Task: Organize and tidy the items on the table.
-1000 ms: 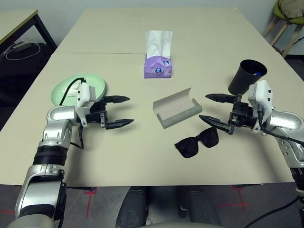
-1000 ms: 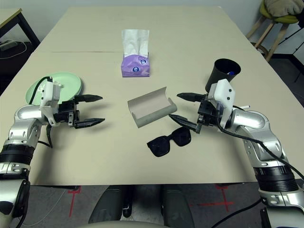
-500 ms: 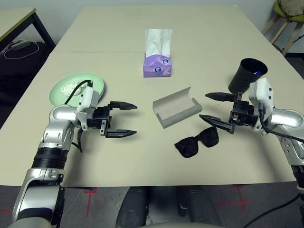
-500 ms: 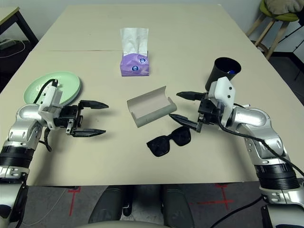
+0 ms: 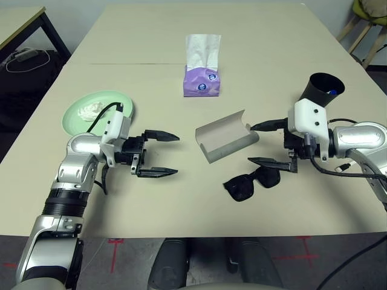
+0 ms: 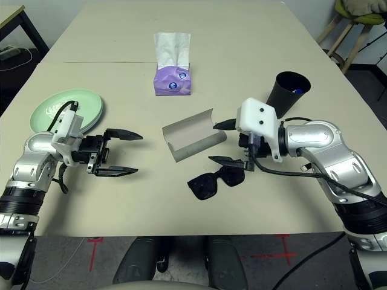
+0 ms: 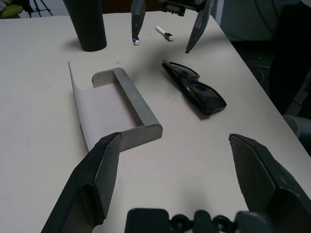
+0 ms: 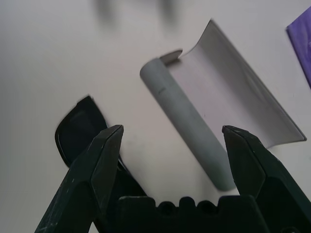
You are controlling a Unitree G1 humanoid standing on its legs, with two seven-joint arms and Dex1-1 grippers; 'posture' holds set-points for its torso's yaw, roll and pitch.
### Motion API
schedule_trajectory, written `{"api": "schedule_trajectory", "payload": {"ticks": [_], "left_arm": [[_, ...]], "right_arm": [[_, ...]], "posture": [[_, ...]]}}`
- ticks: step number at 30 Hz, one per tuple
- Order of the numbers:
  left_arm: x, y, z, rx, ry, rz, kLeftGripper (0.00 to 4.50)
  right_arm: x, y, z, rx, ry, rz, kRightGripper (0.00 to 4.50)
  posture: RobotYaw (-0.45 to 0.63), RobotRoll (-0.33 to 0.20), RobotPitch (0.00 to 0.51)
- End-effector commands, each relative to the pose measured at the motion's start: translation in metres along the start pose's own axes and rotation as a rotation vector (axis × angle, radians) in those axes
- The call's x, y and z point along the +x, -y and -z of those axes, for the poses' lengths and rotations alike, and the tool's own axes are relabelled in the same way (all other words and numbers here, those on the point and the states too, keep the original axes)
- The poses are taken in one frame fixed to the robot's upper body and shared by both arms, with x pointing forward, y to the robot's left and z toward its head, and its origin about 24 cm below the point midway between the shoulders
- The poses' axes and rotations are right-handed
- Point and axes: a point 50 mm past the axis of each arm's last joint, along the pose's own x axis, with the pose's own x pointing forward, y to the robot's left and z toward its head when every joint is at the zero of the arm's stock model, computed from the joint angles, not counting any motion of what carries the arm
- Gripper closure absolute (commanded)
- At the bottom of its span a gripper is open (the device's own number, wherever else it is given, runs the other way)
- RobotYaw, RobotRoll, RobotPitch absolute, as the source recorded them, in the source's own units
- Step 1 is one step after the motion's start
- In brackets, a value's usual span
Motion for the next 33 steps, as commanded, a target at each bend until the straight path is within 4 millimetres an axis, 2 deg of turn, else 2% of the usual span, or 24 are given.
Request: {"api": "schedule_trajectory", "payload": {"ticks": [1,7,14,23,29,33], "left_arm": [[0.003,0.004,0.002,0.010,-0.010,0.022,0.03],[0.005,0.005,0.005,0.006,-0.011,0.017,0.03],[0.007,0.007,0.007,0.004,-0.014,0.010,0.03],[0.008,0.008,0.008,-0.004,-0.021,0.010,0.03],[0.009,0.008,0.009,-0.004,-0.022,0.008,0.03],[0.009,0.009,0.010,-0.004,-0.030,0.008,0.03]], "right_arm": [[0.001,-0.006,-0.009,-0.059,-0.044,-0.061,0.00],[0.001,-0.011,-0.016,-0.190,-0.163,-0.146,0.00],[-0.001,-0.023,-0.023,-0.158,-0.181,-0.214,0.00],[0.002,-0.021,-0.011,-0.267,-0.418,-0.193,0.00],[0.015,-0.024,-0.003,-0.310,-0.423,-0.209,0.00],[0.022,-0.027,-0.007,-0.335,-0.383,-0.216,0.00]], "posture": [[0.08,0.000,0.176],[0.09,0.000,0.179],[0.10,0.000,0.184],[0.10,0.000,0.186],[0.11,0.000,0.184],[0.12,0.000,0.180]]}}
